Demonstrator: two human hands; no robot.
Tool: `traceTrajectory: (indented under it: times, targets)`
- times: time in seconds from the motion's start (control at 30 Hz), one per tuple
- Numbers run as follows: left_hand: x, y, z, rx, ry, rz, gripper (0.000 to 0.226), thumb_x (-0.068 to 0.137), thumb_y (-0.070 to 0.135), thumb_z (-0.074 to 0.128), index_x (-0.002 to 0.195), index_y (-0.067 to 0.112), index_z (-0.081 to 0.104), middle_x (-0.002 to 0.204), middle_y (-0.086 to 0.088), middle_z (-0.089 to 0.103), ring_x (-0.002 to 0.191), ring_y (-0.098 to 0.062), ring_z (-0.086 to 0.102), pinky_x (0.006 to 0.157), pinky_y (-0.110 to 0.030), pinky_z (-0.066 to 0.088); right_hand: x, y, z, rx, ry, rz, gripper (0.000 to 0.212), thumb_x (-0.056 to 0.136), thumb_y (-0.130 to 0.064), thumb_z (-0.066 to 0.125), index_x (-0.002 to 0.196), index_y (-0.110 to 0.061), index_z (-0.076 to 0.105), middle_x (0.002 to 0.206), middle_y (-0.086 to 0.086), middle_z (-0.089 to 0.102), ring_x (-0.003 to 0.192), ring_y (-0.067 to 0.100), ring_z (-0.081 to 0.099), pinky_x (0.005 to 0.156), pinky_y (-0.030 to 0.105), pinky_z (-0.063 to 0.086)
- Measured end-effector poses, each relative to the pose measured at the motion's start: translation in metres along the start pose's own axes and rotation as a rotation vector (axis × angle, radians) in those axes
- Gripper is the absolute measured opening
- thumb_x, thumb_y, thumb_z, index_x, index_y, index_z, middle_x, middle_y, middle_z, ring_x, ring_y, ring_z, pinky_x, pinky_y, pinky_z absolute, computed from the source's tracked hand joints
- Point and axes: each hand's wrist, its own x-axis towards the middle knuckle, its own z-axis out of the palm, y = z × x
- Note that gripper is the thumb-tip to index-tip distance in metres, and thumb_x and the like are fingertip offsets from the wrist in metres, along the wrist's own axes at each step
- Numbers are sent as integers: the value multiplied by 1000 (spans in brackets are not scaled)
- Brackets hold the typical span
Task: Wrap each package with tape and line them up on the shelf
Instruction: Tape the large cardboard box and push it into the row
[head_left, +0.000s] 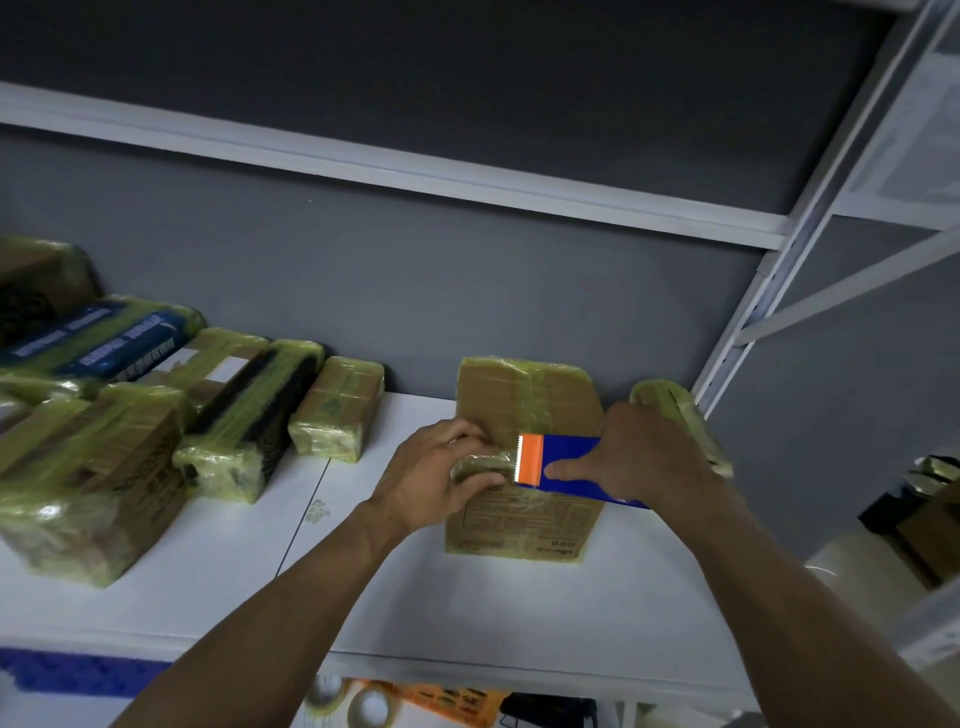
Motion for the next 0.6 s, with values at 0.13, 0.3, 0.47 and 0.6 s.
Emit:
traceTrajectory:
  times: [0.13,0.3,0.47,0.6]
  targets:
    - [9,2,5,-16,-20,13,29,97,48,59,106,24,74,115,14,69,108,-7,61,91,-34,53,-1,2,1,3,-5,-12,74,62,-82,77,100,-24,52,98,-2,66,89,21,68,82,38,61]
    - [1,1,12,-1,-26,57,27,101,31,61,125,24,72,106,5,69,98,-14,62,81,-33,56,-4,6,4,62,7,-30,65,64,-79,78,94,-28,52,90,-5,65,82,18,68,79,37,62]
    - [3,-1,8,24,-4,71,28,94,44,64,115,31,77,104,13,71,97,-9,61,77,-31,57,-5,10,5,97,-4,-27,66,64,-77,80,96,-24,57,88,-6,67,80,16,68,76,35,62]
    - [8,-1,3,50,-2,79,19,93,42,69,107,35,79,97,17,70,92,-7,62,74,-30,55,-10,14,5,147,-12,-39,66,66,-77,79,101,-25,59,85,-10,65,77,13,68,72,29,61]
